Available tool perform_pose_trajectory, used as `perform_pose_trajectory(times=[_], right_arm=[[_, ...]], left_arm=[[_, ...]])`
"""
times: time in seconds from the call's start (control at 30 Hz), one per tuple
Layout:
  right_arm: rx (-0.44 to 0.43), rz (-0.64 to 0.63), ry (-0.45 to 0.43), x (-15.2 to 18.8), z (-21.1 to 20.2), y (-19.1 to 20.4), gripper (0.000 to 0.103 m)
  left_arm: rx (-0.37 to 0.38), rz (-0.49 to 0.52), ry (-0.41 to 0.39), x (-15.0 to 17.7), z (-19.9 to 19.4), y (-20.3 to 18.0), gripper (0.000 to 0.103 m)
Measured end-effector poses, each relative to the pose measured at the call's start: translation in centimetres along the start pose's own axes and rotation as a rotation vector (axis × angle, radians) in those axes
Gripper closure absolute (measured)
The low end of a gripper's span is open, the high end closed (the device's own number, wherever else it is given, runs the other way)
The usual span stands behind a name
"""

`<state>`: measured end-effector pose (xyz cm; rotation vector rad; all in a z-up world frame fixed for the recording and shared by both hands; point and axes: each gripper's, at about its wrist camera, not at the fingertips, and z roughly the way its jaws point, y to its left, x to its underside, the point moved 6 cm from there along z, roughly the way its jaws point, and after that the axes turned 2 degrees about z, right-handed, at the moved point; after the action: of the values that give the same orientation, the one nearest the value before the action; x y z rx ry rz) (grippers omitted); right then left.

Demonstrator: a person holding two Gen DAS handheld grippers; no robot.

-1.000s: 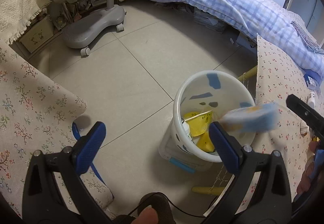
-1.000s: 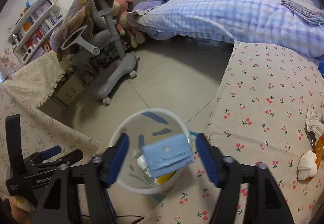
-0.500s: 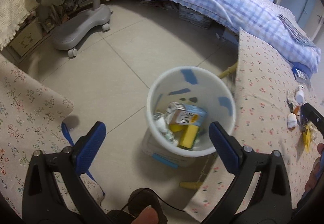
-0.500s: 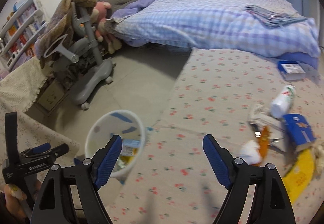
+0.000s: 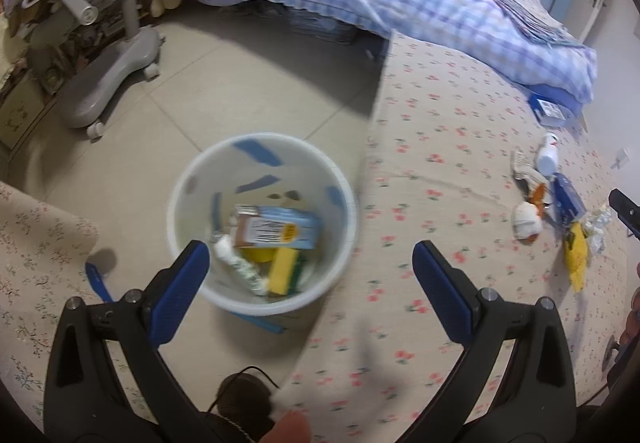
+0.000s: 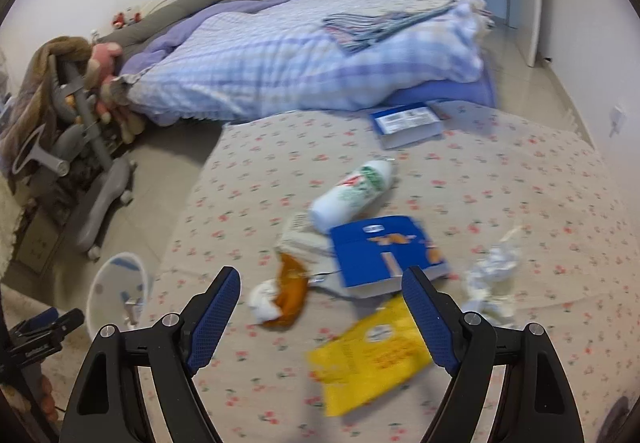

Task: Collect trash
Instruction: 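Grasp the white tissue with the left tool while the right tool grasps crumpled paper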

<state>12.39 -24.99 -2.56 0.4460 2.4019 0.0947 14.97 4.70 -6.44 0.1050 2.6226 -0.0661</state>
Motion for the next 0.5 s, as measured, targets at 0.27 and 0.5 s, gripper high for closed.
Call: perform_pose_trajectory(times=[0.27,0.5], right_arm=[[0.119,0.112,0.027,-0.5,-0.1,-7.7,0.019],[0.154,0.206,0.082,0.3,1.1,-12.6,0.019]], left_arm=[[0.077,0.07,0.023,-0.5,0.5,-7.1,0.002],[0.144,0.112,0.067,-0.9,2.2,-12.8,0.002]])
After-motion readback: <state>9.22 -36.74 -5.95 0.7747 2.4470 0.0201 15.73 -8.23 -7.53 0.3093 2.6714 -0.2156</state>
